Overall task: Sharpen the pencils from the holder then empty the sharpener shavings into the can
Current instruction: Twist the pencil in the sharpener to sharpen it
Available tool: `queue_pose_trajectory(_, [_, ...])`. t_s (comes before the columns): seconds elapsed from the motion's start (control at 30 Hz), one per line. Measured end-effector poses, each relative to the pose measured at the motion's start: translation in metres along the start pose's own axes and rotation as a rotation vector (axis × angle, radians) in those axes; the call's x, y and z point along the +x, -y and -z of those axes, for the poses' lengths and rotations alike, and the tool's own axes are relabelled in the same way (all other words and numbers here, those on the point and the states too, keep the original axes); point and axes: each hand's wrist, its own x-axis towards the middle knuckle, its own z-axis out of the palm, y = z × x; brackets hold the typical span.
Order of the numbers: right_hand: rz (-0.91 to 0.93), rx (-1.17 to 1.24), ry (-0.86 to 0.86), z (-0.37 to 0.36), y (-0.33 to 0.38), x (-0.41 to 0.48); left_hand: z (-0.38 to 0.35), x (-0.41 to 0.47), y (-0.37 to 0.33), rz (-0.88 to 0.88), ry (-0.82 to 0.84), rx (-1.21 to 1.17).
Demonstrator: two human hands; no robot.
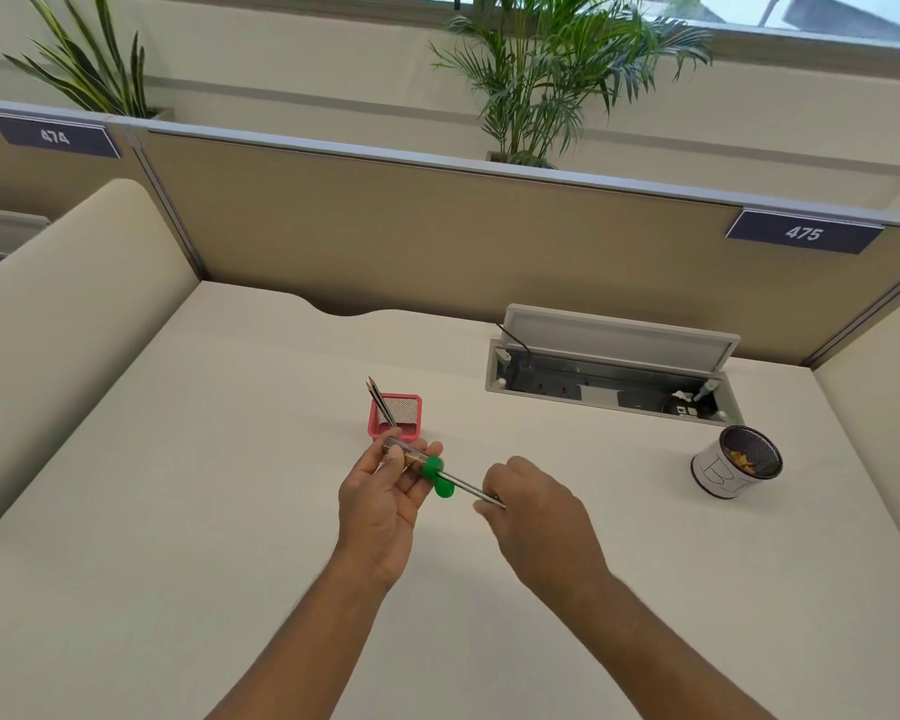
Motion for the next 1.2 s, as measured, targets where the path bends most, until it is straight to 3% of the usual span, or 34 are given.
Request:
queue_pose_trajectory(0.1, [0.159, -0.258, -0.101, -0.005, 0.0, -0.005, -0.002, 0.001, 0.004, -0.001, -0.011, -0.027])
queue_pose_trajectory(0.2, [0.124, -0.268, -0.135, -0.005, -0.001, -0.003, -0.003, 0.0, 0.004, -0.003, 0.009, -0.026])
queue_pose_trajectory(0.27, [-0.081, -0.067, 0.006, -0.003, 0.001, 0.0, -0.003, 0.002, 0.002, -0.005, 0.035, 0.0])
queue_pose_trajectory(0.33, [-0.317, 0.358, 0.218, 0.001, 0.0, 0.004, -0.004, 0.002, 0.0, -0.001, 0.058, 0.031])
queue_pose_trajectory(0.43, [-0.373, 0.509, 0.247, 0.008, -0.001, 0.007, -0.004, 0.002, 0.002, 0.007, 0.049, 0.037])
queue_pose_trajectory(0.5, [-0.314, 0.449, 0.191, 0.009, 0.0, 0.005, -0.004, 0.003, 0.003, 0.01, 0.032, 0.02])
queue_pose_trajectory(0.67, [0.1, -0.078, -0.103, -0.004, -0.005, -0.003, -0.007, 0.001, 0.004, 0.022, 0.008, -0.015])
queue_pose_trajectory(0.77, [0.212, -0.202, -0.127, -0.005, -0.007, -0.004, -0.006, -0.001, 0.004, 0.023, 0.012, -0.026])
queue_pose_trajectory(0.87, [0.036, -0.116, 0.035, -0.003, -0.003, 0.001, -0.005, 0.001, 0.004, 0.024, 0.021, -0.006])
queue_pose_trajectory(1.0, [-0.364, 0.599, 0.311, 0.01, -0.004, 0.009, -0.005, 0.005, 0.003, 0.034, 0.045, 0.042])
queue_pose_trajectory(1.07, [-0.362, 0.619, 0.298, 0.015, -0.002, 0.012, -0.008, 0.005, 0.003, 0.035, 0.039, 0.046])
queue_pose_trajectory(1.2, [-0.221, 0.353, 0.144, 0.008, -0.003, 0.007, -0.01, 0.008, 0.004, 0.03, 0.027, 0.026])
